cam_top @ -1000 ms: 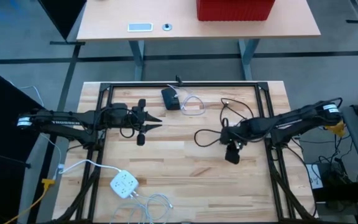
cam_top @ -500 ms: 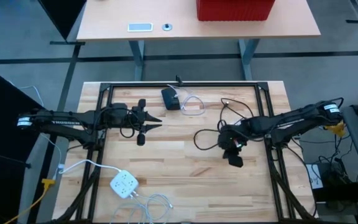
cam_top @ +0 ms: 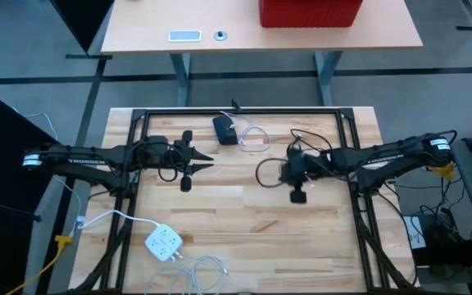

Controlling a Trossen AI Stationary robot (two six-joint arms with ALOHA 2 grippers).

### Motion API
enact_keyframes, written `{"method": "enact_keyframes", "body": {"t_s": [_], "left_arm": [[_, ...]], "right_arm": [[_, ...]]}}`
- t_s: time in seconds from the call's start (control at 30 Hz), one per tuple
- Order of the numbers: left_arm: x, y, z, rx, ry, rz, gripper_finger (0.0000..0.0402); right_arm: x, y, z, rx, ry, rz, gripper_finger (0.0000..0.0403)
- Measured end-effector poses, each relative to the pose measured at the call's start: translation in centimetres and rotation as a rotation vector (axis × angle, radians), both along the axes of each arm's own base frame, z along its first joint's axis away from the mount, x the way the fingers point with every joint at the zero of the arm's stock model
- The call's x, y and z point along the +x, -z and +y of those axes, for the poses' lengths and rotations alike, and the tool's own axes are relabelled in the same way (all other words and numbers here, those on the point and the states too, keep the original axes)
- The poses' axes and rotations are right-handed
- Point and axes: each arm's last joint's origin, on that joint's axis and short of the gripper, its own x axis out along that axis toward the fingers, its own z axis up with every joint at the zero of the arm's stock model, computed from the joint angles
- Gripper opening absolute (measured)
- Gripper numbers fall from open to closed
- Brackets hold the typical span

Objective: Insert USB
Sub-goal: Move the top white outlet extension

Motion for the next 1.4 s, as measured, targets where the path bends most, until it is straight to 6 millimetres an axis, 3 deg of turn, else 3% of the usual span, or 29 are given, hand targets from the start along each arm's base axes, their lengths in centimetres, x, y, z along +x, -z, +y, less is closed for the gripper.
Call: {"method": "enact_keyframes", "body": {"t_s": [0.3, 0.47, 0.63, 0.87, 1.03, 1.27, 1.4], "left_arm": [[0.0, 0.0, 0.0, 0.000, 0.000, 0.001, 0.0064], [0.0, 0.0, 0.0, 0.000, 0.000, 0.001, 0.0064], [0.0, 0.0, 0.0, 0.005, 0.001, 0.002, 0.0064], [0.0, 0.0, 0.0, 0.005, 0.001, 0.004, 0.0064], [0.0, 0.0, 0.0, 0.005, 0.001, 0.004, 0.0064], [0.0, 0.0, 0.0, 0.005, 0.001, 0.002, 0.0064], [0.0, 0.0, 0.0, 0.005, 0.001, 0.001, 0.0064]], "right_arm": [[-1.2, -3.4, -1.7, -0.364, 0.187, 0.203, 0.0000], [-2.2, -5.2, -1.2, -0.126, 0.067, 0.304, 0.0000], [-2.1, -6.4, -0.3, 0.051, -0.031, 0.271, 0.0000], [-2.4, -3.7, -0.3, -0.020, -0.063, 0.412, 0.0000], [-2.0, -2.8, -0.9, -0.317, 0.113, 0.453, 0.0000], [-1.9, -5.5, -2.0, -0.534, 0.329, 0.344, 0.0000], [-2.2, -6.4, -2.9, -0.533, 0.427, 0.313, 0.0000]]}}
